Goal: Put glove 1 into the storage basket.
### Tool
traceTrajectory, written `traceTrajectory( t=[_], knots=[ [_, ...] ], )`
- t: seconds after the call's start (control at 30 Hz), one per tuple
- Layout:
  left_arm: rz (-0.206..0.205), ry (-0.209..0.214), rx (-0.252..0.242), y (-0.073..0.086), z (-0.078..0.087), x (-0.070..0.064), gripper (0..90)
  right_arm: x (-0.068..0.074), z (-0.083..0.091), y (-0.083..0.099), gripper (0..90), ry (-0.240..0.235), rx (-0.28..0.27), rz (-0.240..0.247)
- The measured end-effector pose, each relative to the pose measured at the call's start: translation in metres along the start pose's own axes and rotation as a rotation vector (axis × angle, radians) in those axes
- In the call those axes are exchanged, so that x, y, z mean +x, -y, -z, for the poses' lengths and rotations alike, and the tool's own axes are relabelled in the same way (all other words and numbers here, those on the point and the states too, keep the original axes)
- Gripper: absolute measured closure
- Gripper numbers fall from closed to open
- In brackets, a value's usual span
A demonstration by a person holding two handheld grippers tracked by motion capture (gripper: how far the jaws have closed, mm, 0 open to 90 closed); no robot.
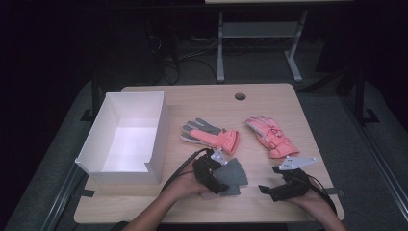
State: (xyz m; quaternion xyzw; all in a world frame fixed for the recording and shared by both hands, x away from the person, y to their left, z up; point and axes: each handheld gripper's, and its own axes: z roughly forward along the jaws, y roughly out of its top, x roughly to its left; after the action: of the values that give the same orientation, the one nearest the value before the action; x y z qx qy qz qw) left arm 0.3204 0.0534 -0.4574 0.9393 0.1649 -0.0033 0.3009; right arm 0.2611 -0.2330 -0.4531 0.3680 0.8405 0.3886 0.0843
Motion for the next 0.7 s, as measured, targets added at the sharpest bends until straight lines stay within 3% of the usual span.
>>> traceTrajectory(
  t=[0.17, 0.3, 0.47, 0.57, 0.7],
  knots=[
    [0.012, 0.011, 0.013, -0.0006, -0.0009, 0.0004, 13.8, 0.0005, -0.0003, 0.0001, 8.2, -0.001, 0.002, 0.003],
    [0.012, 0.012, 0.027, -0.0021, 0.0008, -0.0014, 19.9, 0.0013, -0.0008, 0.0007, 8.2, 0.001, 0.009, 0.007],
    [-0.003, 0.055, 0.042, -0.0036, 0.0044, -0.0014, 37.7, 0.0025, -0.0035, 0.0009, 8.3, 0.006, 0.021, 0.017],
    [0.01, 0.102, 0.051, -0.0042, 0.0054, -0.0002, 52.6, 0.0038, -0.0046, 0.0011, 8.3, 0.009, 0.031, 0.016],
    [0.035, 0.121, 0.053, -0.005, 0.0061, 0.0008, 61.1, 0.0036, -0.0049, 0.0013, 8.5, 0.015, 0.029, 0.017]
  ],
)
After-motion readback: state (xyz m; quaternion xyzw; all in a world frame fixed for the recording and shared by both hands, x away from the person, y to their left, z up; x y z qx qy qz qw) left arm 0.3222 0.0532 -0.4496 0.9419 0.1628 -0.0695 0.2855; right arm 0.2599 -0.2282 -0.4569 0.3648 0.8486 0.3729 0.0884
